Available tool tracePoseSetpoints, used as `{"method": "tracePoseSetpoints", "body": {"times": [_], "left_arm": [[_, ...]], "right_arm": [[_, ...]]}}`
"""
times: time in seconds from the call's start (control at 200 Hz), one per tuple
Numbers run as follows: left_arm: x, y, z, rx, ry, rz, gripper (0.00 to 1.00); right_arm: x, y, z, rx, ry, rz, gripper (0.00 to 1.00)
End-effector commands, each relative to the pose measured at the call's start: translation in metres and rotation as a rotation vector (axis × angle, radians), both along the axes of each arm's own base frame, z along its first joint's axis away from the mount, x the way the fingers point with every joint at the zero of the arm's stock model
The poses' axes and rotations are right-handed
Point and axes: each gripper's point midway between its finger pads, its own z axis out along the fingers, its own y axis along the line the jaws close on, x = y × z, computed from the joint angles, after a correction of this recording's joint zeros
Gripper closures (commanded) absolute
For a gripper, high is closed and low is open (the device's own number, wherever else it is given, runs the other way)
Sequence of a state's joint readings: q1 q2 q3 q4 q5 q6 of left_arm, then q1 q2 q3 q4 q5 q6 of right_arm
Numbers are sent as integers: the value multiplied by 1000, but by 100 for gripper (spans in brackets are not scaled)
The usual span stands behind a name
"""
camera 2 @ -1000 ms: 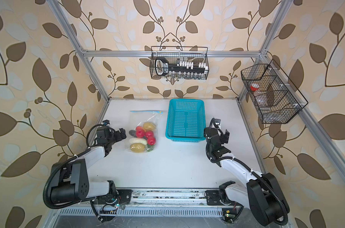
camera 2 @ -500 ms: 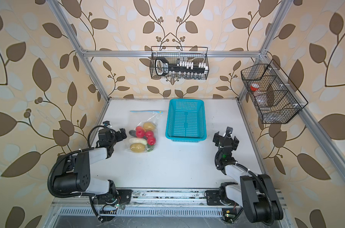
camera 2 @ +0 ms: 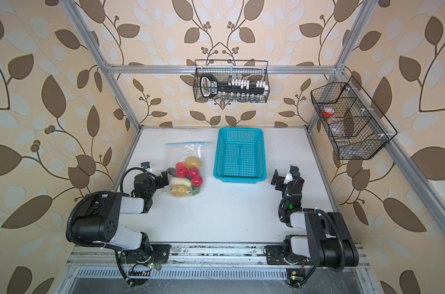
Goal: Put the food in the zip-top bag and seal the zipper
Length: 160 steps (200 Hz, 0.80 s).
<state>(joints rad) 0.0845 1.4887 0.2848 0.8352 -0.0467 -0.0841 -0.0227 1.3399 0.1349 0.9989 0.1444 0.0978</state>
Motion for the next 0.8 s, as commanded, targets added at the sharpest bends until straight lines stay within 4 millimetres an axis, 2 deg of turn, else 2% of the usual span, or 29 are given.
{"method": "tracePoseSetpoints", "body": {"times": [0.0, 0.085, 0.365, 0.575, 0.795], "left_arm": [[12, 3, 20, 27, -65, 8, 1], [14, 5, 20, 27, -65, 14, 1], [20, 3, 16, 21, -15, 2, 1], [20, 3, 16, 21, -6, 3, 1], [20, 3, 16, 21, -5, 3, 1]], "right_arm": [[8, 15, 24, -32, -100, 100, 0], [9, 9, 20, -22, -80, 68, 0], [10, 9, 20, -27, -67, 63, 0], [15, 21, 18, -79, -38, 97, 0], [15, 22, 18, -76, -37, 104, 0]]}}
